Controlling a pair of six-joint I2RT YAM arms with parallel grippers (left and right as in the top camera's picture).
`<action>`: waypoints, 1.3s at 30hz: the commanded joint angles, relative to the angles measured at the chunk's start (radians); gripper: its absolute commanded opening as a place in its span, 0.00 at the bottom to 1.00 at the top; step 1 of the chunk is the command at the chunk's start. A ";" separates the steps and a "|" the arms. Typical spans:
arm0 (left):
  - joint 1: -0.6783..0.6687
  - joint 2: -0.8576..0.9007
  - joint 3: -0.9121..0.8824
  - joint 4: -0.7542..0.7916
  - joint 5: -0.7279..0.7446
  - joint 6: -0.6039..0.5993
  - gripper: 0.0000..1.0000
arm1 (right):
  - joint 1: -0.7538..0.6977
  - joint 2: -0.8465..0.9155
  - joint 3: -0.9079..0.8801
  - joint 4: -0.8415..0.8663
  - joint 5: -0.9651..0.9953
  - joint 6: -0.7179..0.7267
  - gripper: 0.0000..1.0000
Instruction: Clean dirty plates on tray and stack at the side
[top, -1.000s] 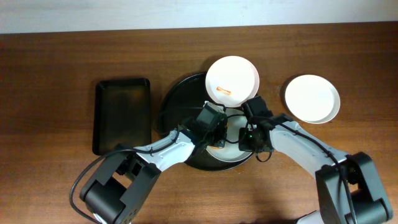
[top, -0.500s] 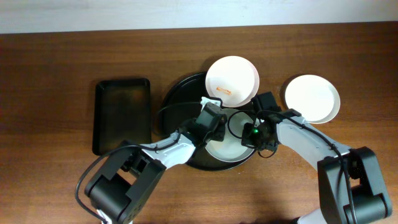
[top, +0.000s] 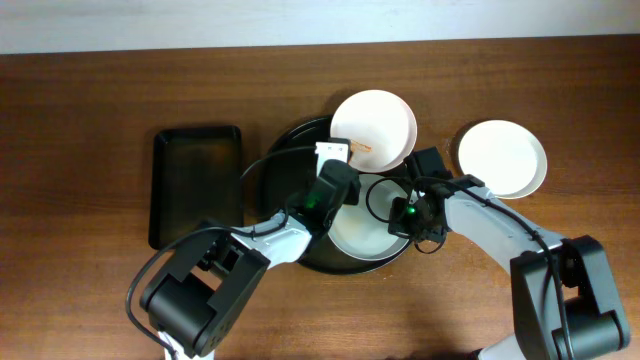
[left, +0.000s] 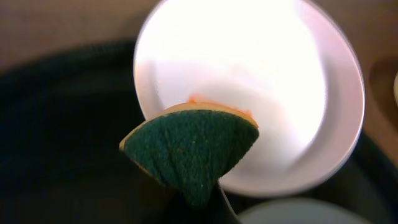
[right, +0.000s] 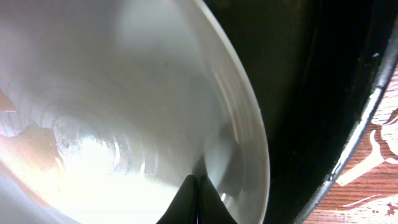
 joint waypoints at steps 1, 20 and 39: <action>0.031 -0.013 0.008 0.142 -0.042 0.143 0.00 | -0.006 0.056 -0.031 -0.003 0.019 -0.010 0.04; 0.096 -0.352 0.024 -0.514 0.095 0.033 0.00 | -0.008 0.022 0.263 -0.249 0.217 -0.257 0.54; 0.193 -0.351 0.024 -0.555 0.080 0.034 0.00 | -0.006 0.126 0.147 -0.170 0.173 -0.246 0.04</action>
